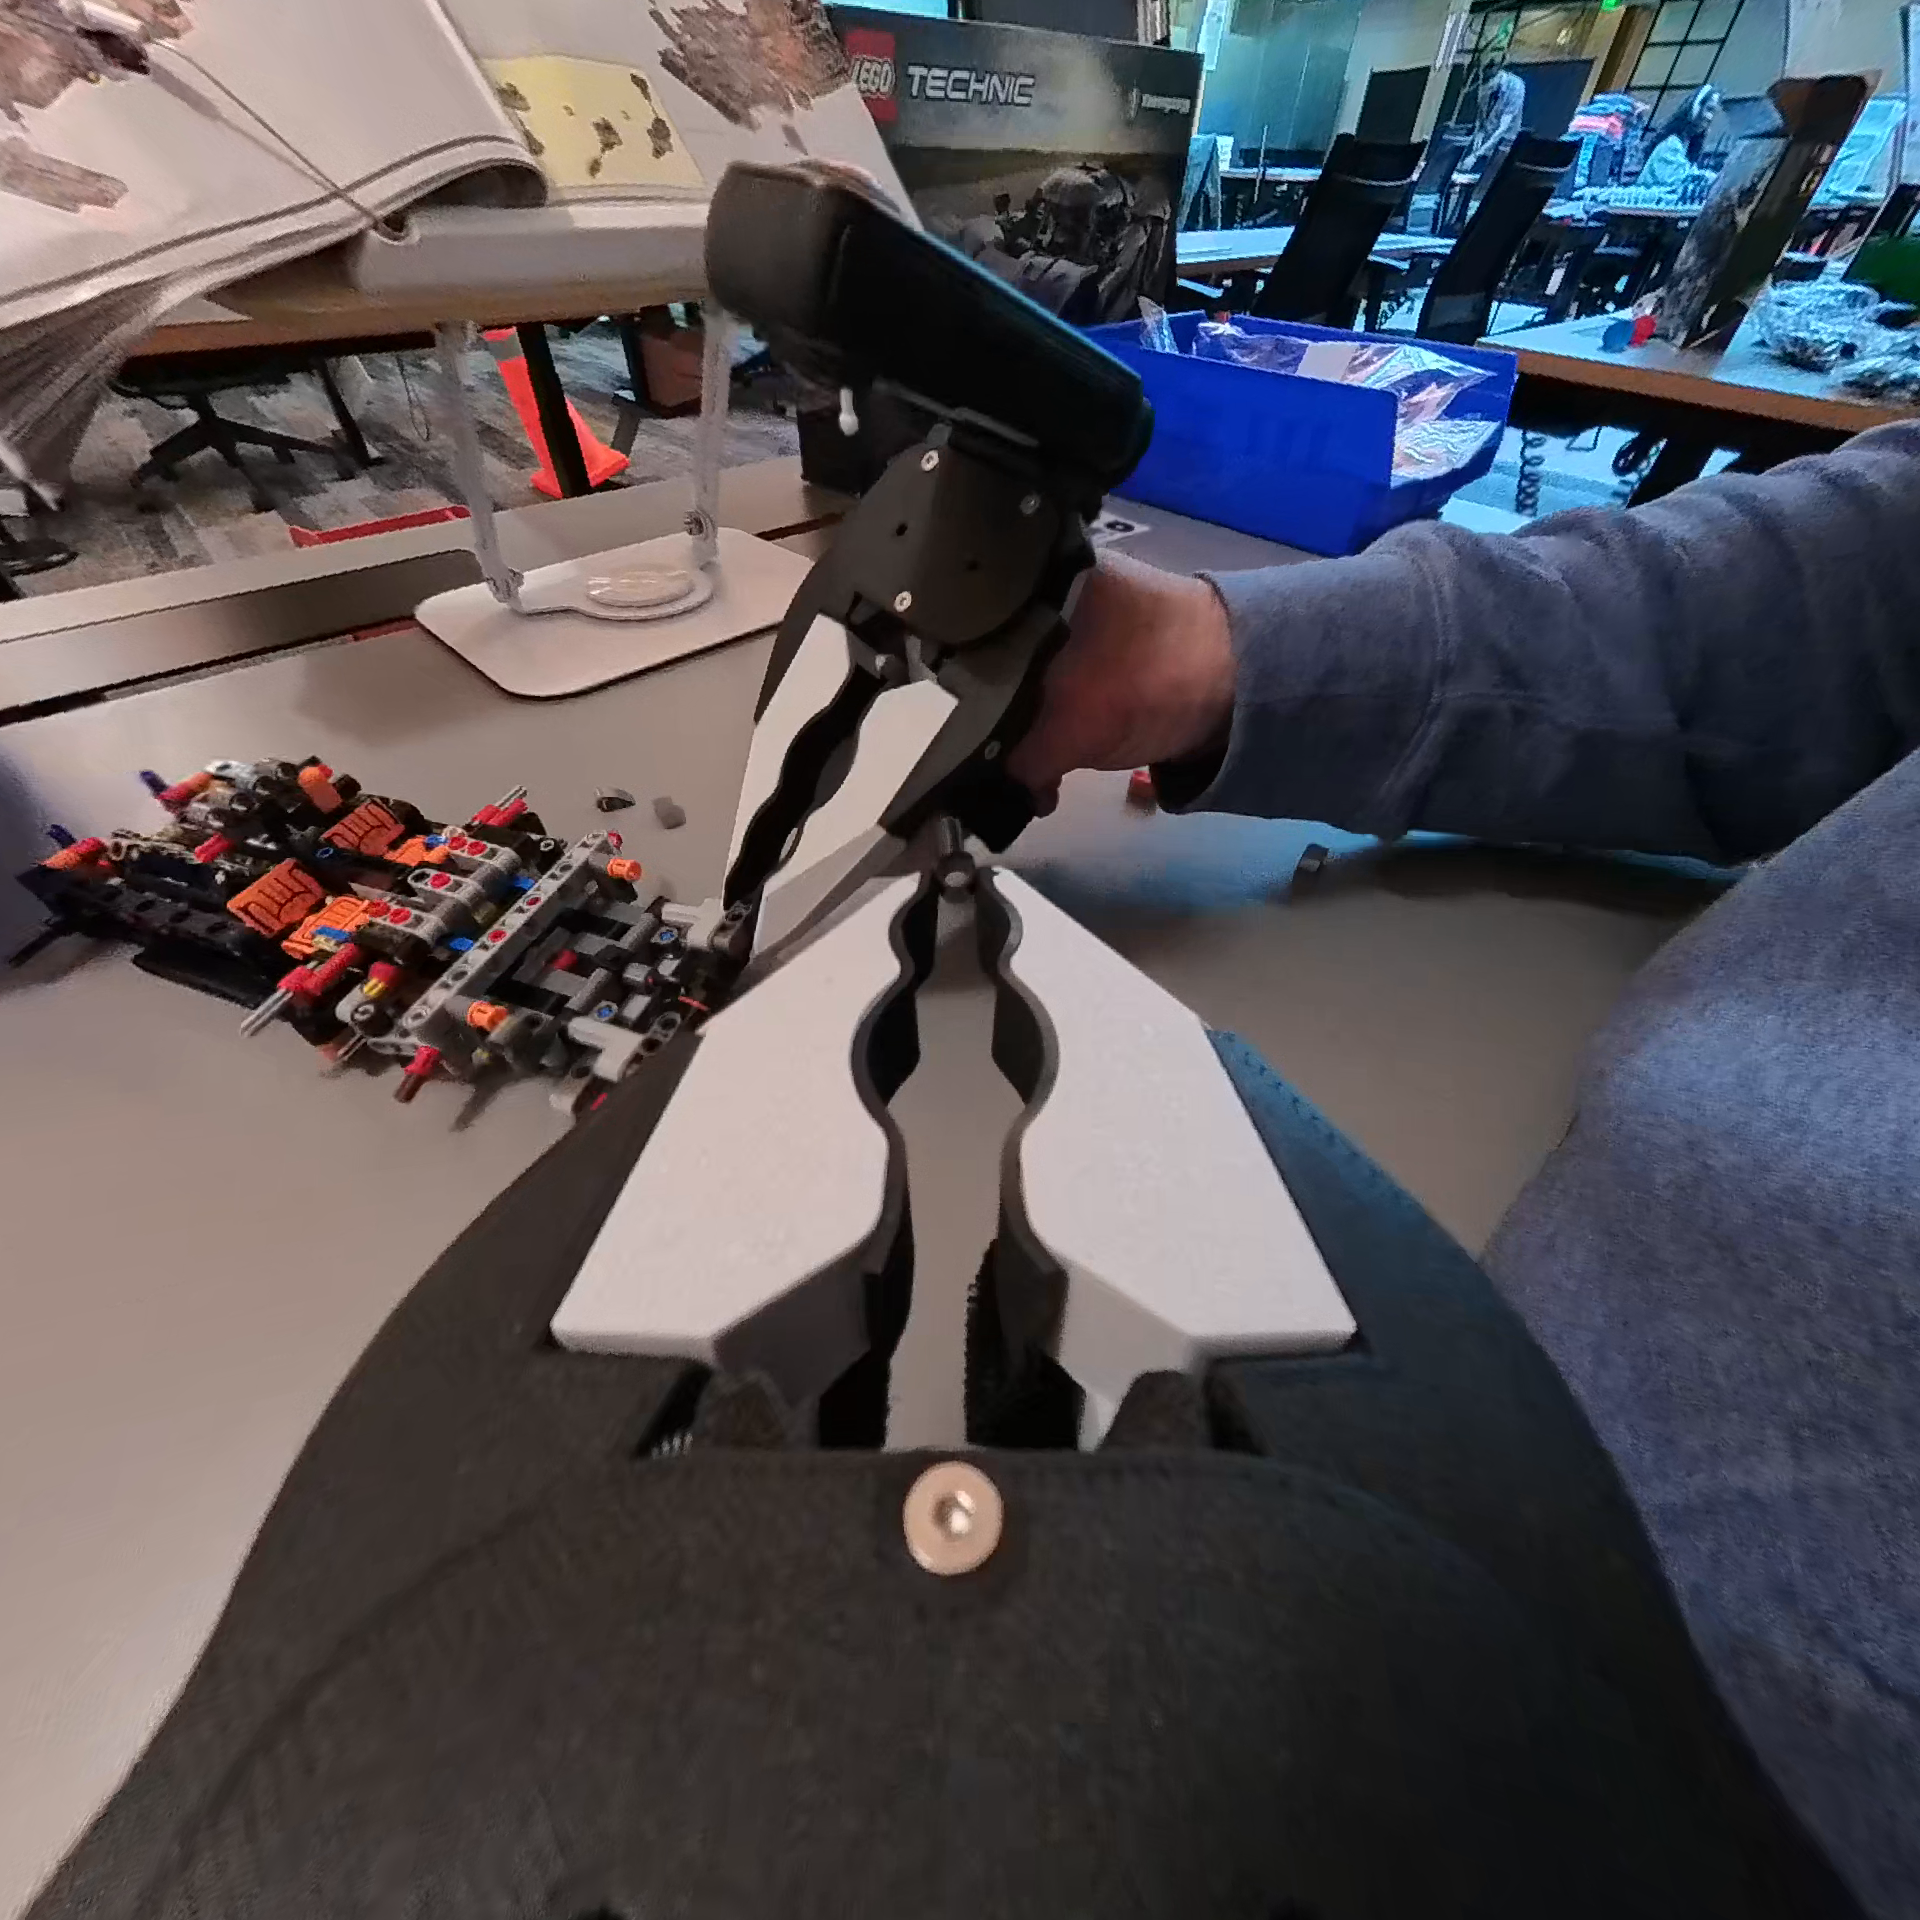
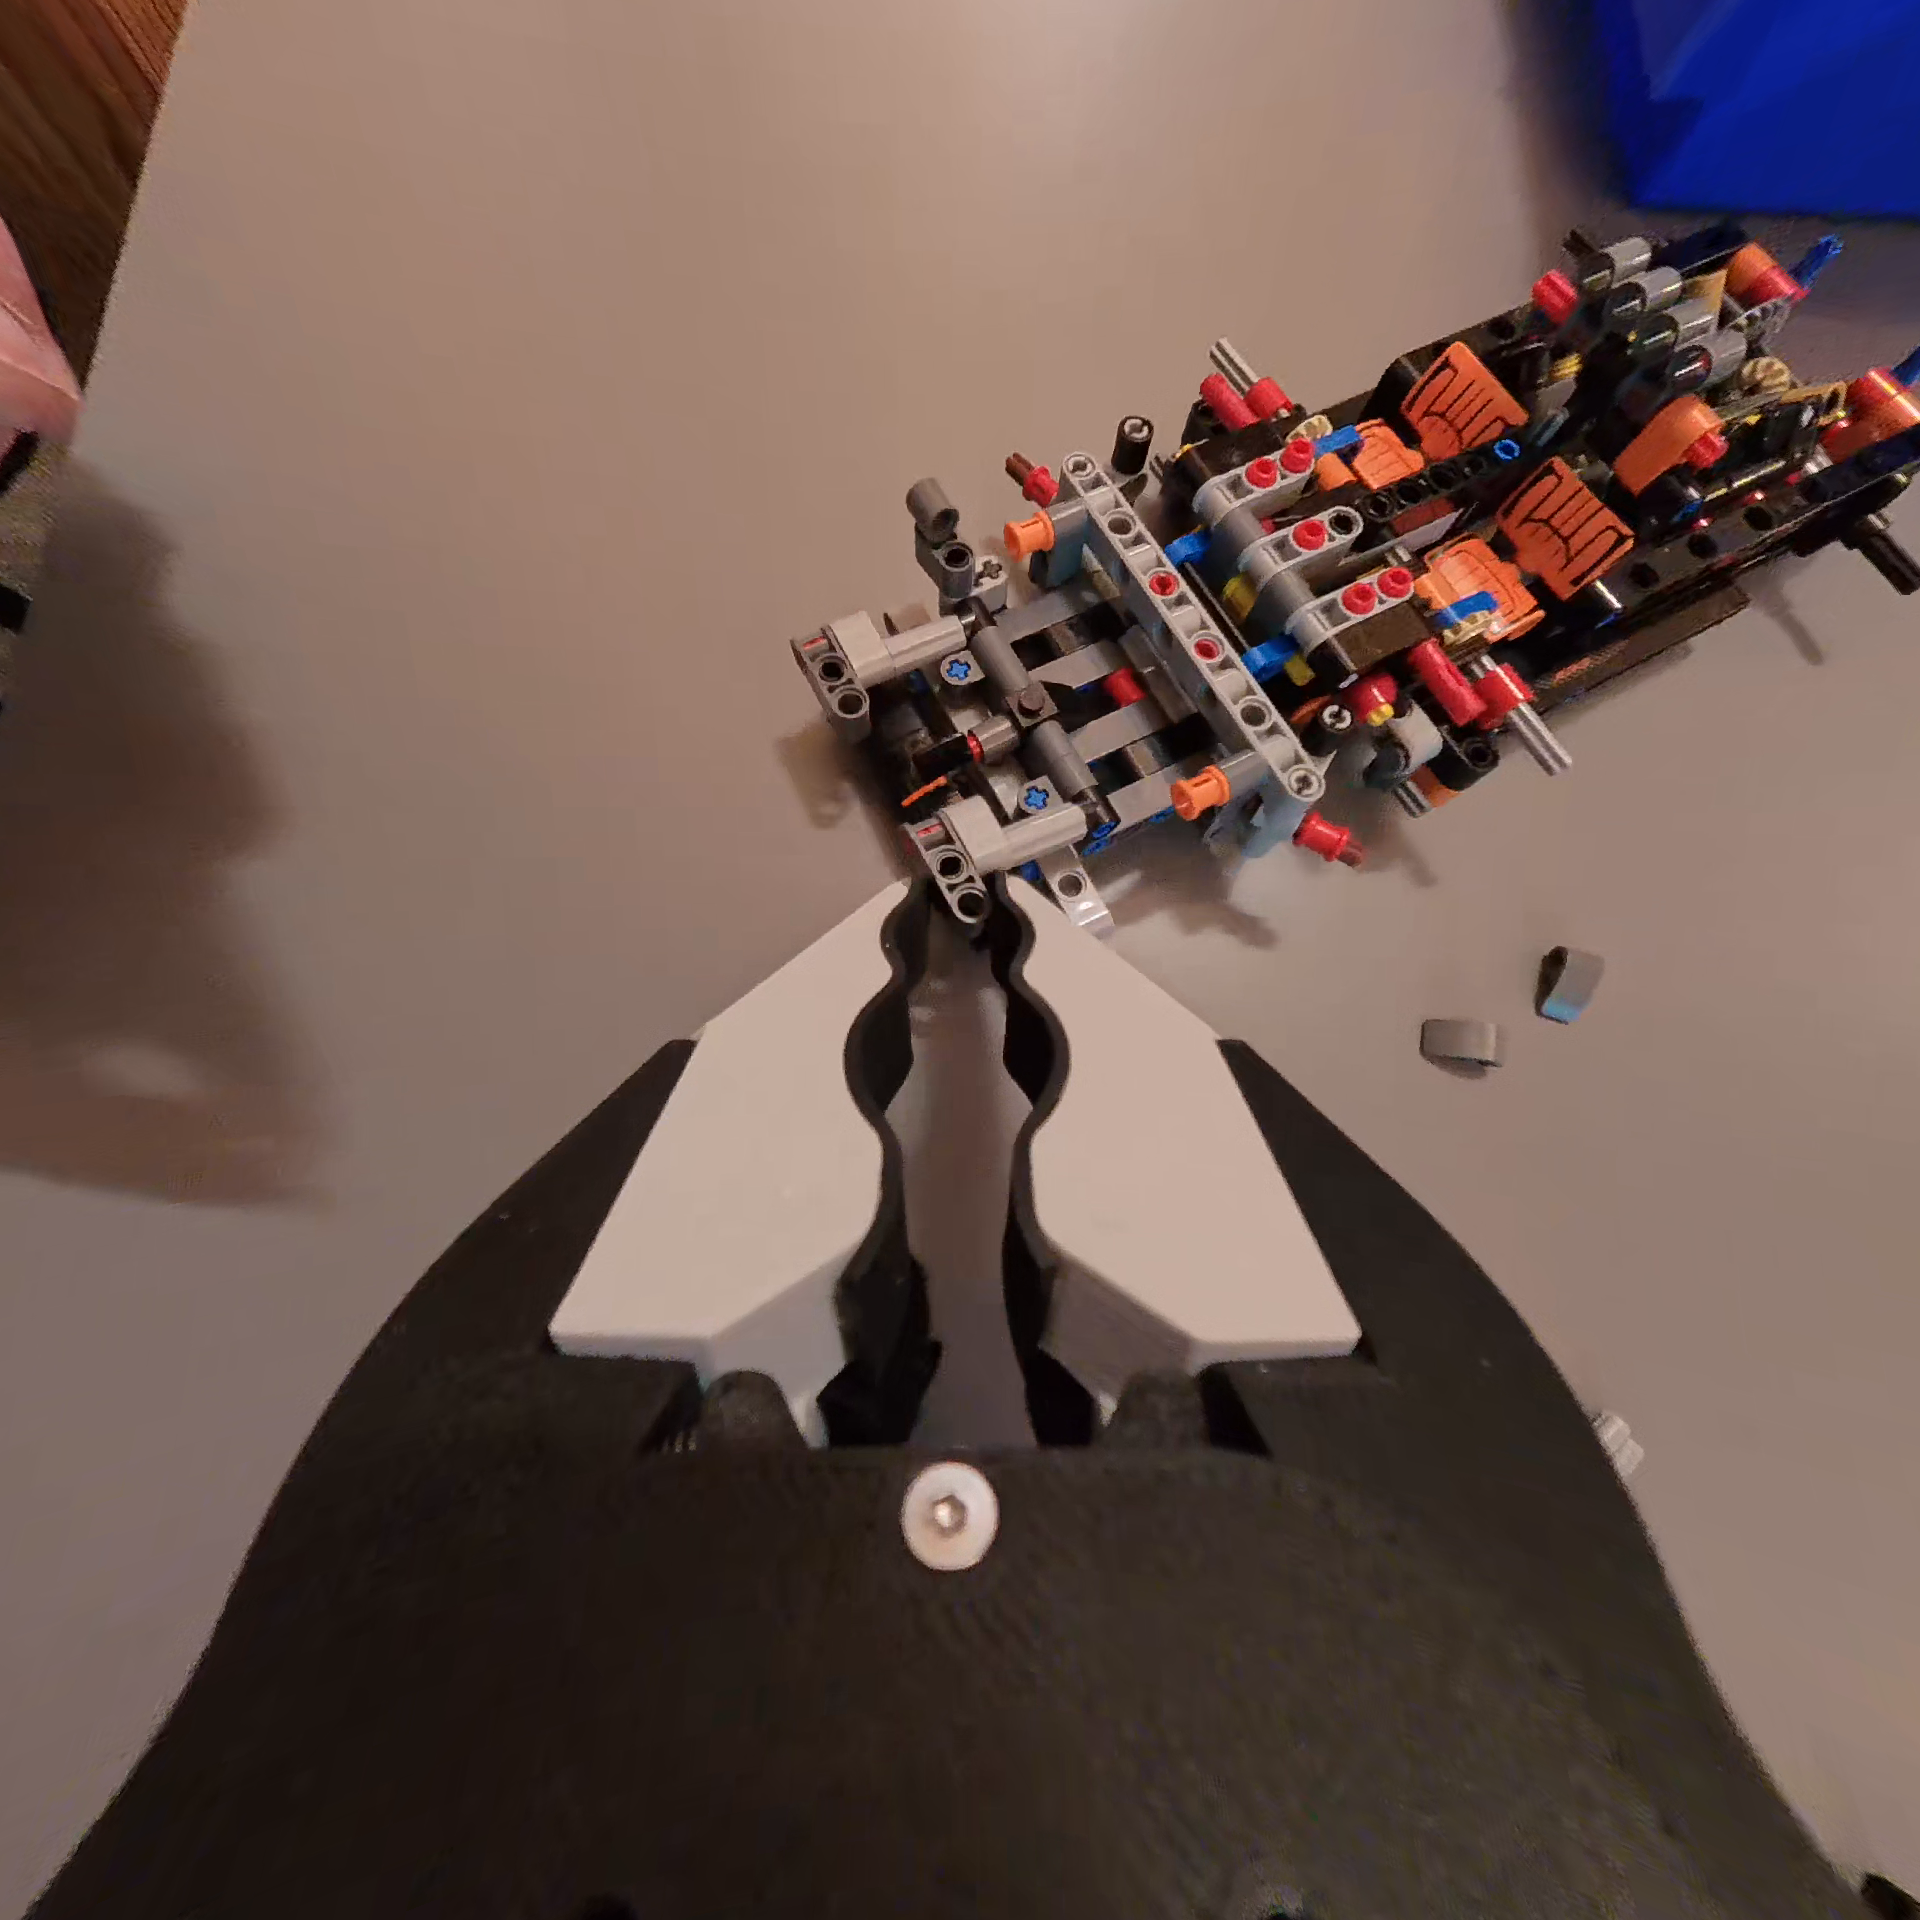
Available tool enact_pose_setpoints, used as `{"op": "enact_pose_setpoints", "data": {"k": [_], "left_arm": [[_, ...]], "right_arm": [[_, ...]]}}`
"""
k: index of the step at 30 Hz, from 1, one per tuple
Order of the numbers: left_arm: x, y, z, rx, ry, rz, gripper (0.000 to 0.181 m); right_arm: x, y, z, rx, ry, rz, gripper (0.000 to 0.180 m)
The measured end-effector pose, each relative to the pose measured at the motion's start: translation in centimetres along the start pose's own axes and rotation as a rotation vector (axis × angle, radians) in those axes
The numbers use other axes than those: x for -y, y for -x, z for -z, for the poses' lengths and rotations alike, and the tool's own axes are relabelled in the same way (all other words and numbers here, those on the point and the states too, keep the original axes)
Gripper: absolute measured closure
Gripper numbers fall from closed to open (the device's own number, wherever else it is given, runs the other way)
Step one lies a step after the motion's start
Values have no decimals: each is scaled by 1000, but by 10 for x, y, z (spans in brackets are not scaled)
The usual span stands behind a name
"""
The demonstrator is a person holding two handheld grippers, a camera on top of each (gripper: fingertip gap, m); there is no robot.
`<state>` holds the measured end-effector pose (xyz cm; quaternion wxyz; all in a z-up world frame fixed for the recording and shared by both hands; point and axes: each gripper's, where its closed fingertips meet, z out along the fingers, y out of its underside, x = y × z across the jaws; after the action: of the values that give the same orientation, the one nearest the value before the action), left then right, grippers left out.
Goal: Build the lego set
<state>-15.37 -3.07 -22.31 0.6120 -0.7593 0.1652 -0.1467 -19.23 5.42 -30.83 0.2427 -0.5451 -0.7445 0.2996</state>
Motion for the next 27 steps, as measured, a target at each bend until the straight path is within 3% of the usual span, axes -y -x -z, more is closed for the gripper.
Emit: {"op": "enact_pose_setpoints", "data": {"k": [14,23,27], "left_arm": [[11,3,13,3,-42,4,176],[12,4,18,7,-49,-5,176],[11,5,17,7,-48,-7,176]], "right_arm": [[44,30,-24,64,-58,-64,173],[41,45,-56,64,-25,-106,174],[41,42,-49,50,-18,-127,161]]}}
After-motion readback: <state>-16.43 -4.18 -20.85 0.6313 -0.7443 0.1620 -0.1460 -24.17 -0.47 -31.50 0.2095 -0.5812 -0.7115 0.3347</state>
